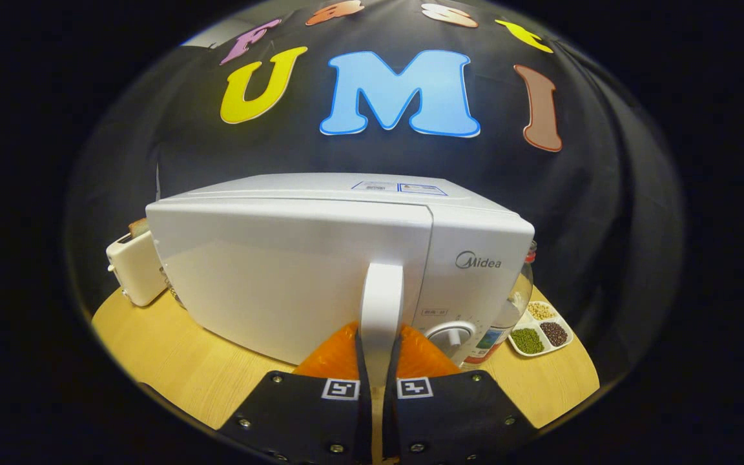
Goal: Open the microwave, put the food inside, and close the microwave door.
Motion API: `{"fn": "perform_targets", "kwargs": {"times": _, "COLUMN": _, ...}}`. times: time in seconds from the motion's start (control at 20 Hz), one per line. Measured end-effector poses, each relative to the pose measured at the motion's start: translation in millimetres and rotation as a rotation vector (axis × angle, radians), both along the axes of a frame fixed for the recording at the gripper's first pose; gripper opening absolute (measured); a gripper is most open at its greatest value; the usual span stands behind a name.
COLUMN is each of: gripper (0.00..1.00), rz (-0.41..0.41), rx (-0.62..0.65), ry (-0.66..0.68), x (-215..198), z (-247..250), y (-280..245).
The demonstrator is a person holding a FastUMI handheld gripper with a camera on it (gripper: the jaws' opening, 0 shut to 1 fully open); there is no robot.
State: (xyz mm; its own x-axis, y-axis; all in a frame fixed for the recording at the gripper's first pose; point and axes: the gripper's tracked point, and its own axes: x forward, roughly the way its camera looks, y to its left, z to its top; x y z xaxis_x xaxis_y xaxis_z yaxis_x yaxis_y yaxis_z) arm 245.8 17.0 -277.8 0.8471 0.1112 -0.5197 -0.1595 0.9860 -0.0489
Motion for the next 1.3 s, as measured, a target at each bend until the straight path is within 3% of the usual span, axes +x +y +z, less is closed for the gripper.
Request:
{"fn": "perform_targets", "kwargs": {"times": 0.1, "gripper": 0.07, "rz": 0.033, "rx": -0.04, "ry": -0.023, "x": -23.8, "z": 5.3, "y": 4.4}}
{"fn": "perform_targets", "kwargs": {"times": 0.6, "gripper": 0.07, "rz": 0.069, "rx": 0.01, "ry": 0.101, "x": -118.6, "z": 15.5, "y": 45.0}}
{"fn": "perform_targets", "kwargs": {"times": 1.3, "gripper": 0.2, "rz": 0.155, "rx": 0.007, "ry": 0.149, "x": -222.4, "z": 19.3, "y": 135.2}}
